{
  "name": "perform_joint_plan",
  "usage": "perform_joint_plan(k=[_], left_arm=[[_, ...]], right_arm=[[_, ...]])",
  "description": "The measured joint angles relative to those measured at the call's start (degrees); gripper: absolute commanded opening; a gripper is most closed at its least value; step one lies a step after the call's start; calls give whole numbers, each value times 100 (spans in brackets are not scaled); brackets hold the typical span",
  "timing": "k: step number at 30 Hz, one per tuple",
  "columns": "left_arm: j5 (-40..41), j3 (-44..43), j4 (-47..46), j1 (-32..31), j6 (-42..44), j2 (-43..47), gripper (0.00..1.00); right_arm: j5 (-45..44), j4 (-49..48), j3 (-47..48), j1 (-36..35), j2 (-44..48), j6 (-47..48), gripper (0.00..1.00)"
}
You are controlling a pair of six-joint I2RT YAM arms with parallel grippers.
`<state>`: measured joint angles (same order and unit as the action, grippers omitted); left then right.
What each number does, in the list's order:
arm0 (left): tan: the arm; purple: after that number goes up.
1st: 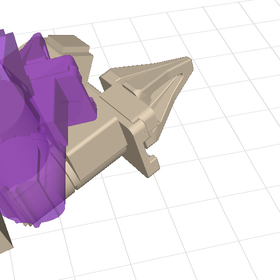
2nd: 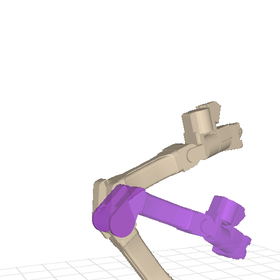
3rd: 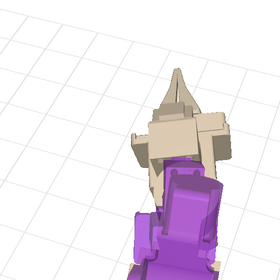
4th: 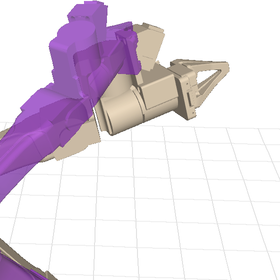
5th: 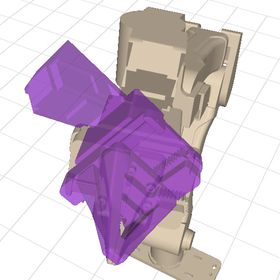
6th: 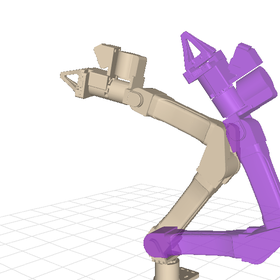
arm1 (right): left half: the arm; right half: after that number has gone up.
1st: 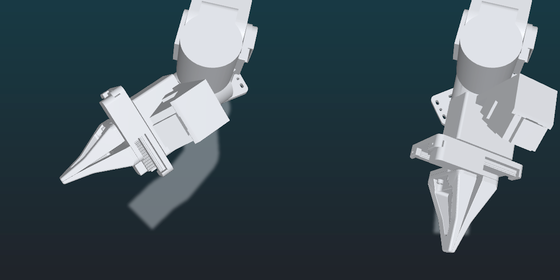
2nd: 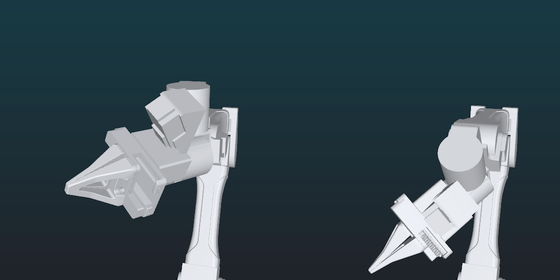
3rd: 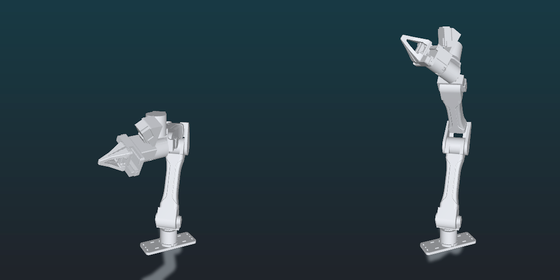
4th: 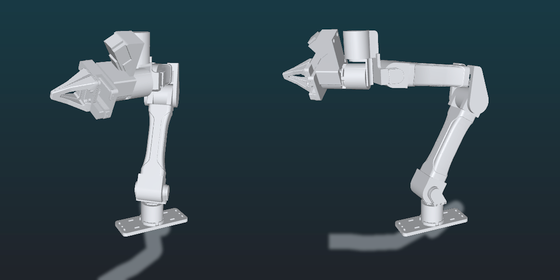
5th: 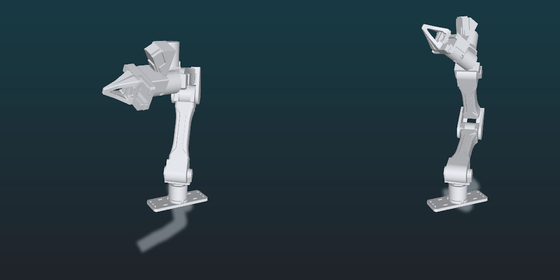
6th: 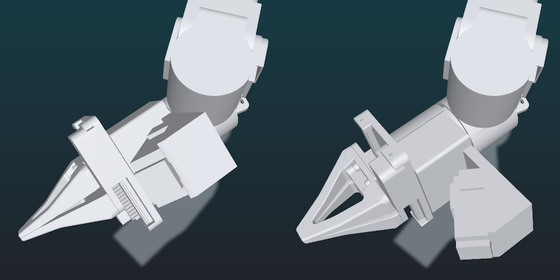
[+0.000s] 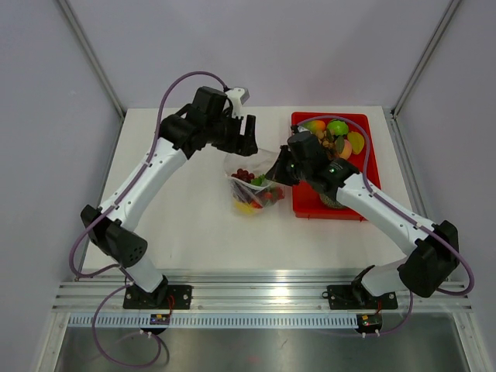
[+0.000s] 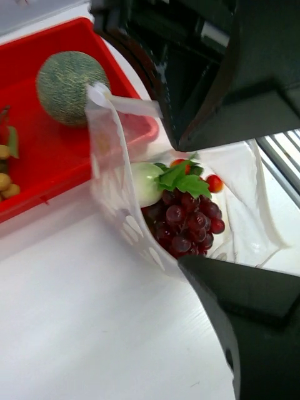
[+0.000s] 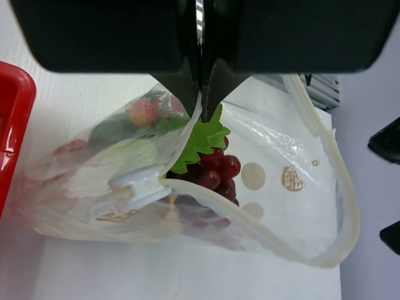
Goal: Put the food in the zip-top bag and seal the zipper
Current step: Adjust the zipper food storage bag at the center of the board.
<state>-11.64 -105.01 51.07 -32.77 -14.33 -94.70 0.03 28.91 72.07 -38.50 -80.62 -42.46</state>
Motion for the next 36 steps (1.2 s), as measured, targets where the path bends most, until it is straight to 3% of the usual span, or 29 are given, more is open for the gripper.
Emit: perform_joint_plan(k=[4, 8, 13, 19, 26, 33, 36], left_arm=[[118, 72, -59, 0, 238, 280, 79], [-151, 863, -435, -15, 485, 942, 75], [-420, 1700, -881, -417, 870, 1513, 79], [-457, 2087, -1110, -1054, 1458, 1541, 79], [-400, 2319, -1364, -1176, 1670, 1366, 75], [-269, 2599, -1475, -1250, 1731, 1180, 69], [-160, 2643, -1495, -1261, 1735, 1167, 61]], right_arm=[[76, -70, -2, 0, -7, -245, 0], [116, -83, -9, 0, -20, -348, 0], [122, -74, -9, 0, -44, -376, 2], [155, 96, 13, 0, -94, -367, 7], [236, 197, 155, 9, -94, -369, 14], [459, 227, 227, 140, -94, -374, 13], [581, 221, 227, 245, -94, -396, 9]])
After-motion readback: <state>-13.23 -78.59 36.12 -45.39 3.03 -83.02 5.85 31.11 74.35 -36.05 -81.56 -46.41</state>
